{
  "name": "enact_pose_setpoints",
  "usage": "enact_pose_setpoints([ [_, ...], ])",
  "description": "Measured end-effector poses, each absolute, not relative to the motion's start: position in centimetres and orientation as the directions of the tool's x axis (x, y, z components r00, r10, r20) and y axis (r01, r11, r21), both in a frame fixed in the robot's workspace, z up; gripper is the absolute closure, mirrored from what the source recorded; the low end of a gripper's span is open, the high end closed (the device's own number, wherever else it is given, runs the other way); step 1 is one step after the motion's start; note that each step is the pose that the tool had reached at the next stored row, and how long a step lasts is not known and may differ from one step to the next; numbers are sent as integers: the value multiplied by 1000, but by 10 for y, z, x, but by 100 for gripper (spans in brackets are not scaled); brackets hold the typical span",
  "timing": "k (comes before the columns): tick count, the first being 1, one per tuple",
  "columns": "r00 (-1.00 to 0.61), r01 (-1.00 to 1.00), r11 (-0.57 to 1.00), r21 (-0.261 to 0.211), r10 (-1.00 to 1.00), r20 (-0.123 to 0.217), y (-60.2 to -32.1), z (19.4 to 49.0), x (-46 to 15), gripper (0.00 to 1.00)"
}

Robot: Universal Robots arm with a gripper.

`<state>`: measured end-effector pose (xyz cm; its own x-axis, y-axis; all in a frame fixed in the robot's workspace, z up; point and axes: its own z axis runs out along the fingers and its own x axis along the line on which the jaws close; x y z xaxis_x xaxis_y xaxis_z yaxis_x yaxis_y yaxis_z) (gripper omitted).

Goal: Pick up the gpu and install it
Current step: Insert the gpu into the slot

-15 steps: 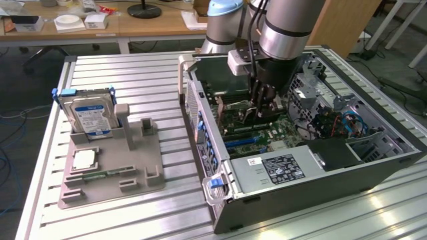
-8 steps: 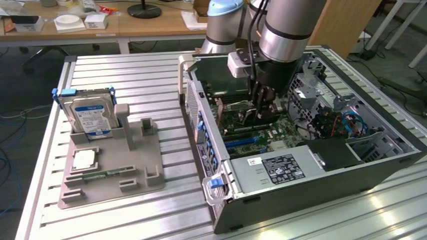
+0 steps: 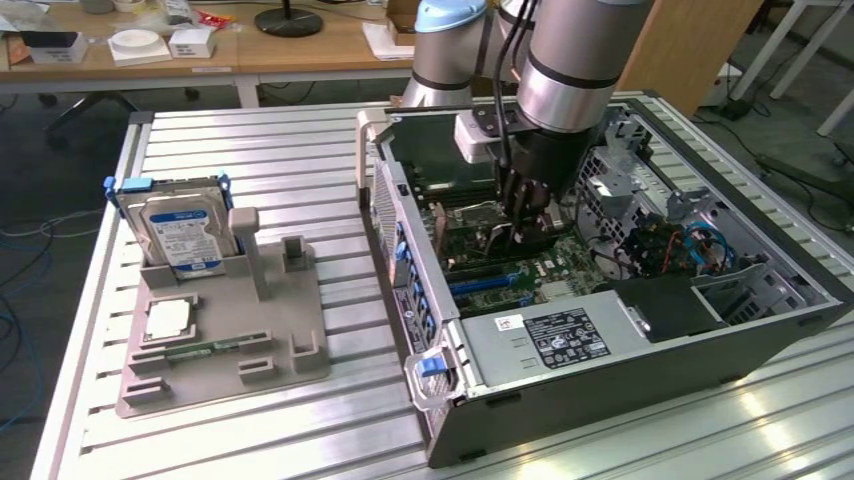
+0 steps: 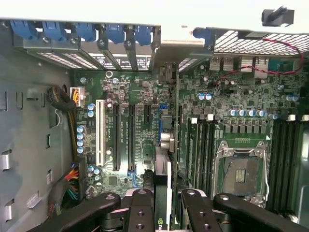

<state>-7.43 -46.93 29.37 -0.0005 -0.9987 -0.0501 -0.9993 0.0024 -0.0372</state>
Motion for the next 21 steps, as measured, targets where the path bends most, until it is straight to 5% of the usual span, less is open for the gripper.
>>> enact_pose_setpoints([
  [21, -1, -999, 2, -37, -999, -49, -469, 278, -77, 73],
])
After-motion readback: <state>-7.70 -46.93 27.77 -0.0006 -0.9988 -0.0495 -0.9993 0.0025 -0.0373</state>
